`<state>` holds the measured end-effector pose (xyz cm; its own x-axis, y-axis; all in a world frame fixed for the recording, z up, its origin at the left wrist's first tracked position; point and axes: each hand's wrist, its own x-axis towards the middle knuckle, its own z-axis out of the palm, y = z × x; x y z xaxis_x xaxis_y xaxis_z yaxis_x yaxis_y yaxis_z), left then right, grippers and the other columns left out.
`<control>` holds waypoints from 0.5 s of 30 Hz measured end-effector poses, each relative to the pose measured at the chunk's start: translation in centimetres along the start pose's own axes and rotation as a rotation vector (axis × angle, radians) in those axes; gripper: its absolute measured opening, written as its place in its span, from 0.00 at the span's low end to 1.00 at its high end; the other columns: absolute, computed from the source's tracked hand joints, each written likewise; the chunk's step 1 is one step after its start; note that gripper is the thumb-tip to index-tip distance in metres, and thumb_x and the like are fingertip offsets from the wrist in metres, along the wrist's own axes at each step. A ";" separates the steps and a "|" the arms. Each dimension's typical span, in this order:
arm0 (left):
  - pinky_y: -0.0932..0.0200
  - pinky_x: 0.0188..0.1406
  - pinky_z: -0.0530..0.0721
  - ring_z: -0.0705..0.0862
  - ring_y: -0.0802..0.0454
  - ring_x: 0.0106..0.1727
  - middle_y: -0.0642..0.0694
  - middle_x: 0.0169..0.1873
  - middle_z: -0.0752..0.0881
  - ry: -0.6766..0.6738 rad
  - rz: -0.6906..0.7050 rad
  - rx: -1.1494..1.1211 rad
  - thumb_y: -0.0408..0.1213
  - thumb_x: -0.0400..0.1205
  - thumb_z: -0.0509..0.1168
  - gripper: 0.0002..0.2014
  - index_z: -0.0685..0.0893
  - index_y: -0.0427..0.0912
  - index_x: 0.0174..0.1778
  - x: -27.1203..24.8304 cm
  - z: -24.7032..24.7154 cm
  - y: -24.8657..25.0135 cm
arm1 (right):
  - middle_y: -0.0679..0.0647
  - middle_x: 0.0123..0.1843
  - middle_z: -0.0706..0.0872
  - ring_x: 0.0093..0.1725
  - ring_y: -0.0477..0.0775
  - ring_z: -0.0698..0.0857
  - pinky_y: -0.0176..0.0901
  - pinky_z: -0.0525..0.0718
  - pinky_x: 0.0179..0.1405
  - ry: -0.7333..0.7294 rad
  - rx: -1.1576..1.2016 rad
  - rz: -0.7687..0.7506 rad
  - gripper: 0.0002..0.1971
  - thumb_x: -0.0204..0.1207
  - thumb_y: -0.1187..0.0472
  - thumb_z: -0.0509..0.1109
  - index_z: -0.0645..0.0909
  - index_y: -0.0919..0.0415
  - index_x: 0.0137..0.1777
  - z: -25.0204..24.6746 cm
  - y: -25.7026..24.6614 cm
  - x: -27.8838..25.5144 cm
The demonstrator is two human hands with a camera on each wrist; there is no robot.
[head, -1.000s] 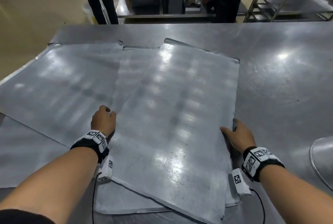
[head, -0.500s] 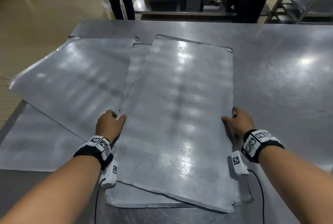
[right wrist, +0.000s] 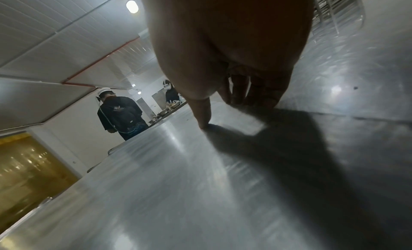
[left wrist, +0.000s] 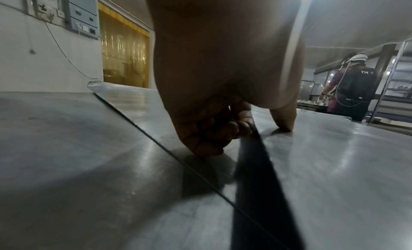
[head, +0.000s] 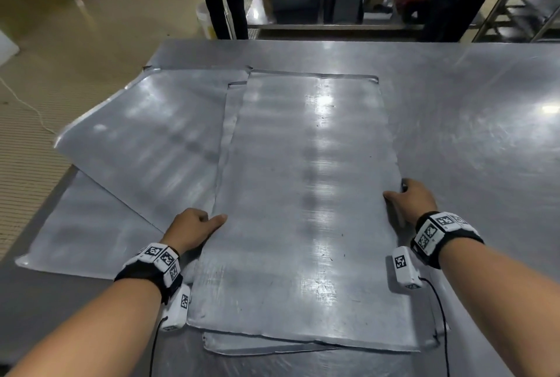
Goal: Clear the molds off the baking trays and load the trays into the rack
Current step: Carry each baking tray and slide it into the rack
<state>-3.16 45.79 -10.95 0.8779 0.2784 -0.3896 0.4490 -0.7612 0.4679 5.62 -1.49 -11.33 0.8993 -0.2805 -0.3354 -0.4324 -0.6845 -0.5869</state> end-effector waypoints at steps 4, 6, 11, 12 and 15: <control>0.54 0.42 0.82 0.85 0.48 0.40 0.49 0.34 0.86 0.041 0.015 0.036 0.64 0.74 0.73 0.24 0.81 0.44 0.36 0.1 -0.2 0.8 | 0.61 0.62 0.89 0.59 0.63 0.87 0.44 0.76 0.52 -0.007 0.043 0.002 0.21 0.76 0.57 0.78 0.82 0.62 0.67 -0.2 0.2 -0.2; 0.52 0.50 0.83 0.85 0.46 0.49 0.47 0.46 0.87 0.091 0.028 0.038 0.61 0.74 0.74 0.22 0.82 0.46 0.49 0.3 -0.4 2.1 | 0.61 0.64 0.89 0.60 0.63 0.87 0.44 0.77 0.53 -0.013 0.058 0.009 0.23 0.76 0.56 0.78 0.81 0.62 0.70 -0.2 0.4 0.0; 0.50 0.61 0.83 0.84 0.42 0.61 0.40 0.64 0.85 0.107 0.051 0.027 0.55 0.77 0.73 0.29 0.79 0.43 0.68 2.2 -0.9 5.7 | 0.61 0.63 0.89 0.60 0.62 0.87 0.44 0.77 0.54 -0.036 0.051 0.003 0.24 0.76 0.57 0.78 0.80 0.63 0.71 -0.6 0.3 0.6; 0.49 0.62 0.83 0.84 0.41 0.62 0.39 0.66 0.84 0.094 0.042 0.028 0.55 0.77 0.73 0.30 0.78 0.42 0.70 2.7 -1.0 6.4 | 0.61 0.63 0.89 0.60 0.63 0.87 0.44 0.77 0.54 -0.042 0.049 0.003 0.25 0.76 0.57 0.78 0.80 0.63 0.71 -0.8 0.3 0.8; 0.51 0.62 0.82 0.83 0.40 0.63 0.38 0.67 0.83 0.098 0.017 0.041 0.52 0.77 0.73 0.30 0.78 0.39 0.71 4.0 -1.1 8.0 | 0.60 0.63 0.89 0.60 0.62 0.87 0.45 0.78 0.55 -0.051 0.051 -0.005 0.25 0.76 0.57 0.78 0.80 0.63 0.71 -1.0 0.2 1.8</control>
<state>4.13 41.43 -7.89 0.8983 0.3195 -0.3015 0.4285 -0.7890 0.4404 7.18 -2.77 -11.32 0.8973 -0.2418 -0.3692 -0.4323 -0.6498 -0.6251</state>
